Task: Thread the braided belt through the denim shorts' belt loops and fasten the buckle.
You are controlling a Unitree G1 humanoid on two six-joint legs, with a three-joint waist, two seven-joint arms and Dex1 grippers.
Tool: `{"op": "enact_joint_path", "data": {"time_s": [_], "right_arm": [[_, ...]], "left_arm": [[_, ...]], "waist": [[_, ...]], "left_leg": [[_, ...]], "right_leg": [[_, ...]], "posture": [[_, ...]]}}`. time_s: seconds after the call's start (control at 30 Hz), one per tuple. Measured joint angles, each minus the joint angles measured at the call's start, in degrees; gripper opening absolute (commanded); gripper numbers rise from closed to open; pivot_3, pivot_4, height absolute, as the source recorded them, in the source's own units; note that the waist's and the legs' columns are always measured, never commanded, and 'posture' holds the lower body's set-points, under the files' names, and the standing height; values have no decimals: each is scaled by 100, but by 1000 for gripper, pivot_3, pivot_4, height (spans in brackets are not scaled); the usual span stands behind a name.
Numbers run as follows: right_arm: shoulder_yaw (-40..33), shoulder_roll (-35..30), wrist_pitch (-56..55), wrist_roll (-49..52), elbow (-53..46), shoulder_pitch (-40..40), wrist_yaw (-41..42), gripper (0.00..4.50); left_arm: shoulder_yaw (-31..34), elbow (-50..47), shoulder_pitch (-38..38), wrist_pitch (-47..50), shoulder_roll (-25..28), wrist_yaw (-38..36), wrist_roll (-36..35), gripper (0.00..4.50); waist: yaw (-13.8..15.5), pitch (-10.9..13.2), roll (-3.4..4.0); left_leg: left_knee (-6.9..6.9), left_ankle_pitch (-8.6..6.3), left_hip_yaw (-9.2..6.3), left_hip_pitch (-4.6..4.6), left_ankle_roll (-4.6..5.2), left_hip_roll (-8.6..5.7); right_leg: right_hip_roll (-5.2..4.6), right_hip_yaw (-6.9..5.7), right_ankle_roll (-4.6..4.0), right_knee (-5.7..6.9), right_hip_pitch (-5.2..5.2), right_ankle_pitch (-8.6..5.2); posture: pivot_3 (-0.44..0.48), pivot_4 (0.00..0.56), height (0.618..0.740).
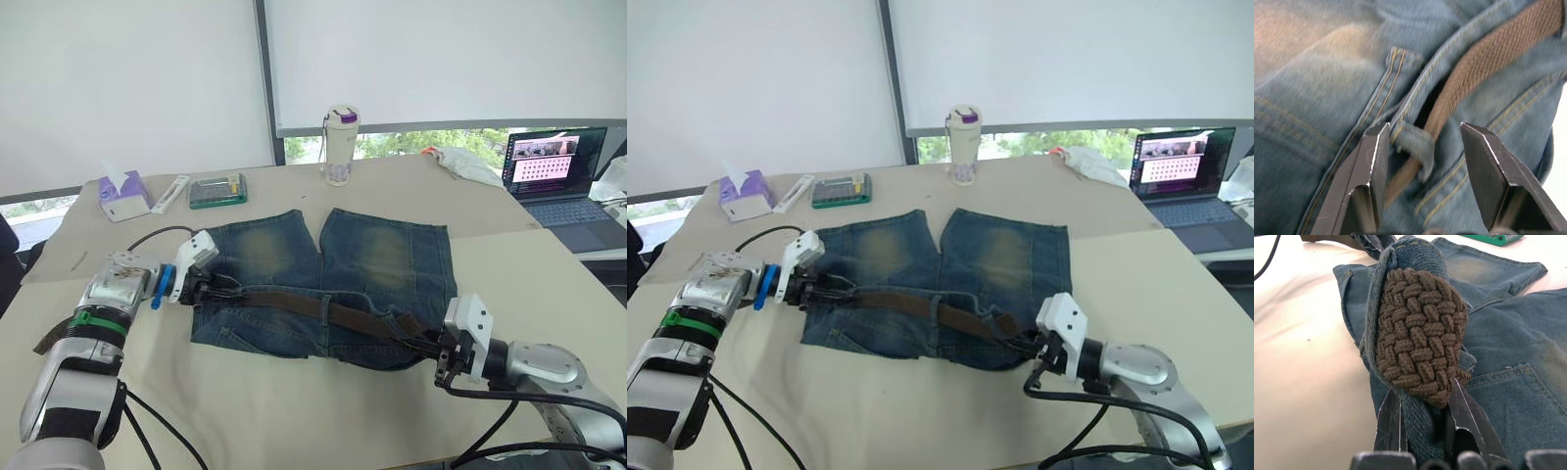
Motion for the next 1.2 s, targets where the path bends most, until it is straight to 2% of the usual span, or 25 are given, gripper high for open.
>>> {"op": "enact_joint_path", "data": {"time_s": [0.03, 0.23, 0.47, 0.67, 0.77, 0.9, 1.0, 1.1, 1.2], "right_arm": [[0, 0, 10, 1, -3, -11, -9, 0], [9, 4, 135, 4, -62, -133, -72, 0], [289, 213, 181, -552, 481, -780, -710, 0], [401, 483, 2, -1033, 993, -937, -1096, 0], [400, 535, -102, -1091, 1012, -937, -1120, 0], [399, 740, -446, -1419, 1553, -1140, -1417, 0], [402, 807, -701, -1652, 2099, -1588, -1573, 0], [448, 889, -1063, -1947, 3022, -2414, -1764, 0], [482, 936, -1384, -2269, 4062, -3265, -2038, 0]], "left_arm": [[-9, 23, 13, -78, -8, 5, 48, 1893], [1, 41, 100, -264, -192, 104, 188, 50], [24, 430, -18, -1060, -534, 895, 578, 50], [68, 785, -122, -1521, -620, 1181, 706, 50], [314, 1023, -209, -1462, -697, 1237, 573, 50], [1015, 1486, -724, -1155, -1034, 1626, 80, 50], [1082, 1751, -1144, -1431, -1144, 2084, 150, 50], [1031, 2239, -1481, -2029, -1385, 2877, 464, 50], [1054, 2492, -1612, -2340, -1602, 3062, 511, 50]], "waist": [[-1, 0, 0], [-3, 0, 0], [57, -7, 3], [42, -9, 4], [38, -9, 3], [47, -7, -10], [28, -8, -9], [1, -8, -8], [-13, -9, -7]], "left_leg": [[0, 0, 1, -1, 0, 0], [0, 0, 2, 0, 0, 1], [0, 2, 10, 9, -3, -2], [0, 12, 13, 6, -21, 0], [1, 10, 13, 5, -17, -1], [22, 14, 13, -14, -23, -7], [22, 21, 12, -12, -36, -9], [17, 24, 10, -7, -42, -8], [14, 26, 14, -15, -44, -6]], "right_leg": [[1, 0, 0, 1, -1, 0], [1, 0, 0, 3, -1, 0], [-4, 1, 0, -23, 6, 0], [-1, 3, -1, -18, 1, 1], [-1, 1, -1, -5, 0, 1], [-4, -12, -1, 18, -7, 1], [-5, -6, -1, 19, -9, 2], [-5, 0, -2, 19, -10, 2], [-6, -3, -3, 20, -20, 3]], "posture": [[0, 150, 740], [0, 150, 740], [0, 150, 740], [0, 150, 740], [0, 150, 740], [0, 150, 740], [0, 150, 740], [0, 150, 740], [0, 150, 740]]}}
